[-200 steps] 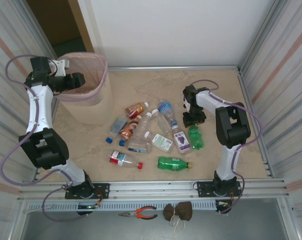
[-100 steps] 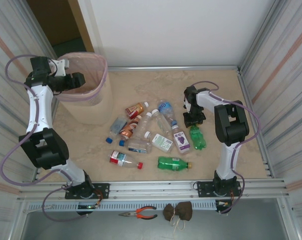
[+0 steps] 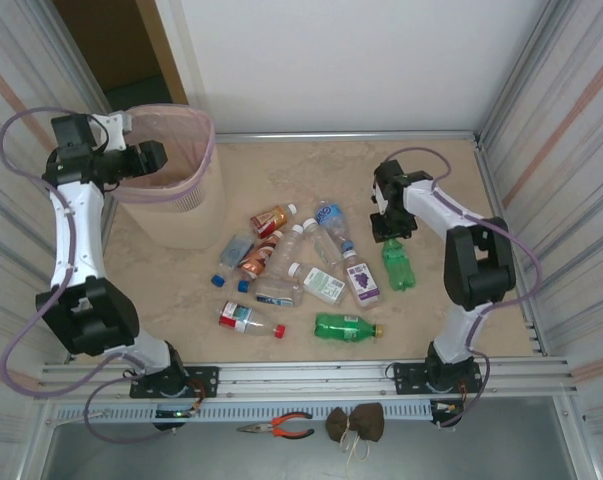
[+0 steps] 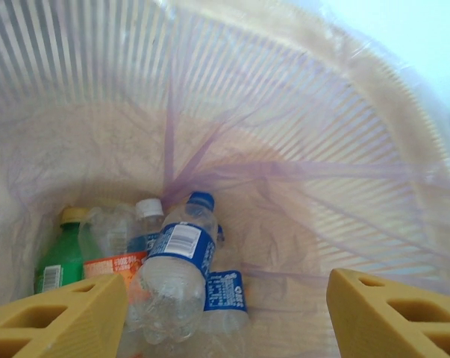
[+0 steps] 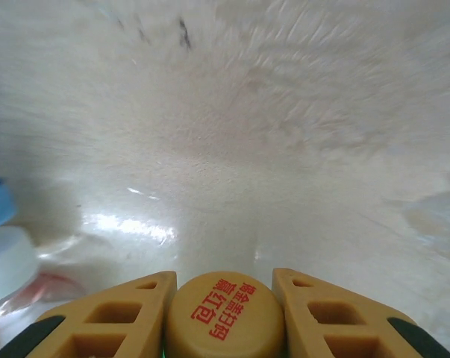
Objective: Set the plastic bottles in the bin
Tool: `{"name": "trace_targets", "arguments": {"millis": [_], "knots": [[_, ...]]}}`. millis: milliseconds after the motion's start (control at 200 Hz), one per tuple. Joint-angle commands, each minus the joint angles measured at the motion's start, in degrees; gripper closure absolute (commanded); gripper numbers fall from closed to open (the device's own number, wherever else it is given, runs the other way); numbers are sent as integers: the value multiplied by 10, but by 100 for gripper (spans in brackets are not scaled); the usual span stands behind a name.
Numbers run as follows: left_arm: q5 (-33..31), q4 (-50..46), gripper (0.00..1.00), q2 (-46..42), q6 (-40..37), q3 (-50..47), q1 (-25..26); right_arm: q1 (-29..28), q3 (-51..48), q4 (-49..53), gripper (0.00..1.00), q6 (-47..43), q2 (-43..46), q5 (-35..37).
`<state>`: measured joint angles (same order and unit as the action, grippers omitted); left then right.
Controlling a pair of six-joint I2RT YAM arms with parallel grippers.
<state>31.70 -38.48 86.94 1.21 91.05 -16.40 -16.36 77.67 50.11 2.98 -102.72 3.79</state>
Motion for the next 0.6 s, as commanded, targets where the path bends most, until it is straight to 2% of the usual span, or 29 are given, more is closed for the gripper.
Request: {"name": "trace_targets", "arguments": {"millis": [0,145,281,421,591], "knots": [[31,40,29,-42,21,-12,-1,-12,5,-14,70,14,72,9],[59,54,28,-76,31,-10,14,-29,8,-48,70,14,138,-18],[59,60,27,-97,36,3,64,-44,11,-89,70,25,185,-46],[54,88,26,-111,58,-2,145,-57,5,-140,70,54,235,-54],[33,141,26,-111,93,-17,262,-60,-29,-220,69,144,305,-55]]}}
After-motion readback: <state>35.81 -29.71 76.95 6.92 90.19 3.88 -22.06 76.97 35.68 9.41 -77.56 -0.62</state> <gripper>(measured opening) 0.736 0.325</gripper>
